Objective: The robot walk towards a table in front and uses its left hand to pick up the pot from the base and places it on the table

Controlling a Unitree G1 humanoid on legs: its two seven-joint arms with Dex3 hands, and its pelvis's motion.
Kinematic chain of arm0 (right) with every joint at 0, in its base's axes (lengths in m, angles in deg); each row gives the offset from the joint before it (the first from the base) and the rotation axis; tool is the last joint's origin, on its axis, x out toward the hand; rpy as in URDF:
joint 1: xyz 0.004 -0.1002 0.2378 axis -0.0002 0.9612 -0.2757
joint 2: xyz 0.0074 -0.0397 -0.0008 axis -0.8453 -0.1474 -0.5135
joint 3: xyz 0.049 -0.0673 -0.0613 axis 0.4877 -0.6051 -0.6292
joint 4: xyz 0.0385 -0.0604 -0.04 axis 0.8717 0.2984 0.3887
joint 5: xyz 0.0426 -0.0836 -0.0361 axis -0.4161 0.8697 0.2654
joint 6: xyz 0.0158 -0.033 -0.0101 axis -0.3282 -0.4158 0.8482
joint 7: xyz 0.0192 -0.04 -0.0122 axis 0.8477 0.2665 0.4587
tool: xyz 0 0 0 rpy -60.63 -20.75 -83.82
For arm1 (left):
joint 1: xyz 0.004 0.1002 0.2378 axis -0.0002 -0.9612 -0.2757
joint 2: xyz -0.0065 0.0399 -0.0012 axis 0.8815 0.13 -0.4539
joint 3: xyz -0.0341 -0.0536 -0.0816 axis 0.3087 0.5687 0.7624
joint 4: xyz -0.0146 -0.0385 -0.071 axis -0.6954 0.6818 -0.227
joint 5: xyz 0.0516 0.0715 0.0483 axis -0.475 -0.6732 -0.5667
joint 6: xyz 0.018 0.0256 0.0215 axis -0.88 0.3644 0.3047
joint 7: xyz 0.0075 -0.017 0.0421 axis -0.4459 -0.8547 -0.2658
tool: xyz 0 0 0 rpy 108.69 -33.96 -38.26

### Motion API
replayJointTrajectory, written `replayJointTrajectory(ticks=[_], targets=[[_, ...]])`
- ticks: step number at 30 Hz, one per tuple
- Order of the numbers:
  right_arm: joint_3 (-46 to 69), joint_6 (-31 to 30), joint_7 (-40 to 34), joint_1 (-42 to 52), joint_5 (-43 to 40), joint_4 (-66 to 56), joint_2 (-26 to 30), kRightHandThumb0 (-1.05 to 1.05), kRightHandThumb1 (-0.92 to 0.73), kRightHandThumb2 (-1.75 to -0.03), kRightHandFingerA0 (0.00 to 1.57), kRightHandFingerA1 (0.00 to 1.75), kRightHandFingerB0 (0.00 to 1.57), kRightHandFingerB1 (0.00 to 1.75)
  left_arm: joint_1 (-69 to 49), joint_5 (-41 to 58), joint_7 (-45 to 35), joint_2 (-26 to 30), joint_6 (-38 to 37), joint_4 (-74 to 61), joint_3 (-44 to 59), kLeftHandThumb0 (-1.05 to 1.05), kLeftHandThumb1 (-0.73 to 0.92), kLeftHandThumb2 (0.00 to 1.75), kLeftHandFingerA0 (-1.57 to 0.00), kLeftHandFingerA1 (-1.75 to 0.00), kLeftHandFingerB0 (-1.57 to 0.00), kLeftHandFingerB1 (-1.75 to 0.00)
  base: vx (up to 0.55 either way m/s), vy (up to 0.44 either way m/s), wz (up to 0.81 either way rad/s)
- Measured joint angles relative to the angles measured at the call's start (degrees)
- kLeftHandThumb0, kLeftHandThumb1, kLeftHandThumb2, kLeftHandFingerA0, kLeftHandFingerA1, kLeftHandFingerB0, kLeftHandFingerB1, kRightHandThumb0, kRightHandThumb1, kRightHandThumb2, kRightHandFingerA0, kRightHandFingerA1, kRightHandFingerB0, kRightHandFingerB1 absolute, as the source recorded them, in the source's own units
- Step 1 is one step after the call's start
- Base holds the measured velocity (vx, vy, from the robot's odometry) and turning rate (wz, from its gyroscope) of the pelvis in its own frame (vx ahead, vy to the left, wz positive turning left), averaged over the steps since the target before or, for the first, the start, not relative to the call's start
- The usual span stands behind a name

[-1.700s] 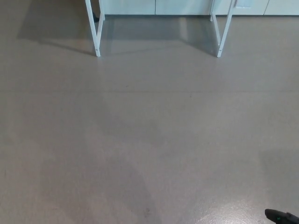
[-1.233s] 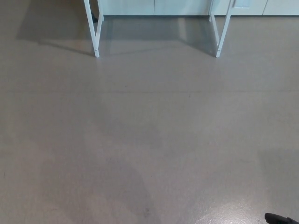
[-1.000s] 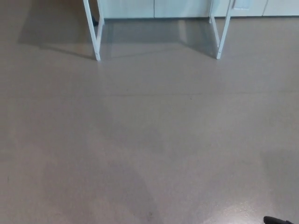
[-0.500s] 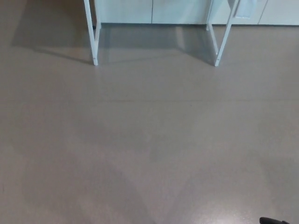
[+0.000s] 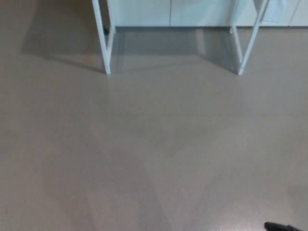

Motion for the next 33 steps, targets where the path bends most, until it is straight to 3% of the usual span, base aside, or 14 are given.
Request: replayJointTrajectory(ticks=[19, 33], targets=[[-1.87, 1.51, -0.93, -1.03, 0.99, 1.47, 0.3, -0.08, -0.54, -0.55, 0.56, 0.44, 0.42, 0.4, -0.08, 0.03, 0.2, 0.68, -0.72, 0.12, -0.5, 0.02, 0.43, 0.88, -0.28, -0.55, -0.17, -0.49, 0.18, 0.061, -0.05], [-3.67, 3.01, -2.62, -0.73, 2.97, 2.73, 1.77, -0.08, -0.55, -0.55, 0.58, 0.44, 0.42, 0.4, -0.92, 0.02, 0.56, 0.35, -0.86, 0.41, -1.16, 0.02, 0.41, 0.87, -0.34, -0.57, -0.25, -0.52, 0.2, -0.102, 0.08]])
